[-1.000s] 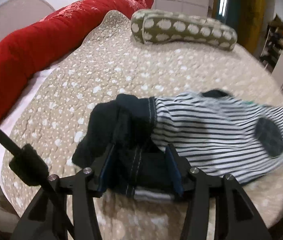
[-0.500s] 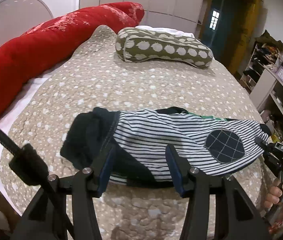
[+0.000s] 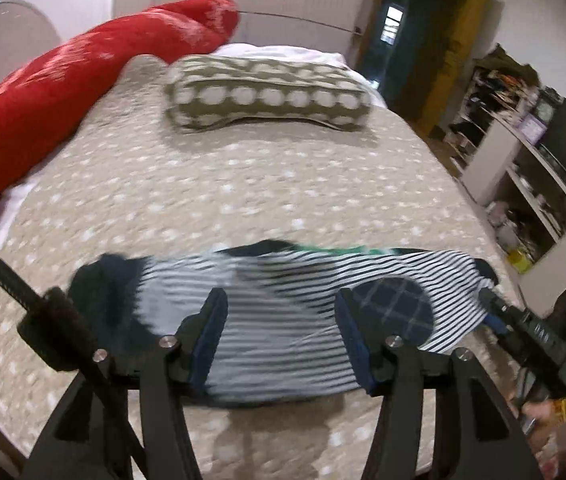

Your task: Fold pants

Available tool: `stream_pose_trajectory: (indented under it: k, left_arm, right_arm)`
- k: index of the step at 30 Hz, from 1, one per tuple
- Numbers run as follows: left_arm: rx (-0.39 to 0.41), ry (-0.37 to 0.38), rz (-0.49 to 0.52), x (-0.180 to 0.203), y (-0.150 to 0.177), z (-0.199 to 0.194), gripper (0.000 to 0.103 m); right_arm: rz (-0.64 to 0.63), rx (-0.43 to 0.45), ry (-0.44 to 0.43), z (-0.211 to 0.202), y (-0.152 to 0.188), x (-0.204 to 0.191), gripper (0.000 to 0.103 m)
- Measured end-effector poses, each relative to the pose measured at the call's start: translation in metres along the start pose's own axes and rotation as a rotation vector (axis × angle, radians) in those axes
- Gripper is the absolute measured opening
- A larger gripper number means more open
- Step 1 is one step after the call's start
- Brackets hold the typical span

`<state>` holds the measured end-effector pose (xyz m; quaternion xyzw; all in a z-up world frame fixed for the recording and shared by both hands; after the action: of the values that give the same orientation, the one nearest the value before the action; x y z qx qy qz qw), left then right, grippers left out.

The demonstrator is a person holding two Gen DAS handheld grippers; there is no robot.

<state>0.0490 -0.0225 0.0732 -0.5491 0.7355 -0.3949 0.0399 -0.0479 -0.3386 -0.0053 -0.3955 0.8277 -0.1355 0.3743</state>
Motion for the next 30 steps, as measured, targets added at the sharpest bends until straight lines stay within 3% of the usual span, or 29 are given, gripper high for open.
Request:
stream_pose_trajectory:
  k: [6,13,22,30]
  left_arm:
    - [-0.077,0.036,0.075,0.044,-0.003,0.045,0.056]
    - [-0.103,-0.05,0.188,0.069,0.008,0.066,0.056]
    - [-0.111,-0.073,0.206,0.071,0.004,0.07,0.057]
    - [-0.143,-0.032,0.2,0.076,-0.019,0.087,0.057]
  right_arm:
    - [-0.082,0.008,0.007,0.003,0.008,-0.01,0.068]
    - [-0.125,0.024,0.013,0.013,0.014,-0.007,0.069]
    - [-0.151,0.051,0.005,0.014,0.019,-0.003,0.069]
    - [-0.165,0.051,0.015,0.014,0.02,-0.006,0.069]
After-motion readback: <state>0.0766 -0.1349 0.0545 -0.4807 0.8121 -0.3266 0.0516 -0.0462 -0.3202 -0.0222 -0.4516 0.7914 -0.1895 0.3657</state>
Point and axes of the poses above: each gripper's, at about its wrist camera, not at the fingertips, and z roughly the way its jaws point, x to its right, y to its underside, the point moved 4 cm from there along z, roughly the way its jaws point, and after that the axes turned 15 degrees about y, right-handed, at the moved point
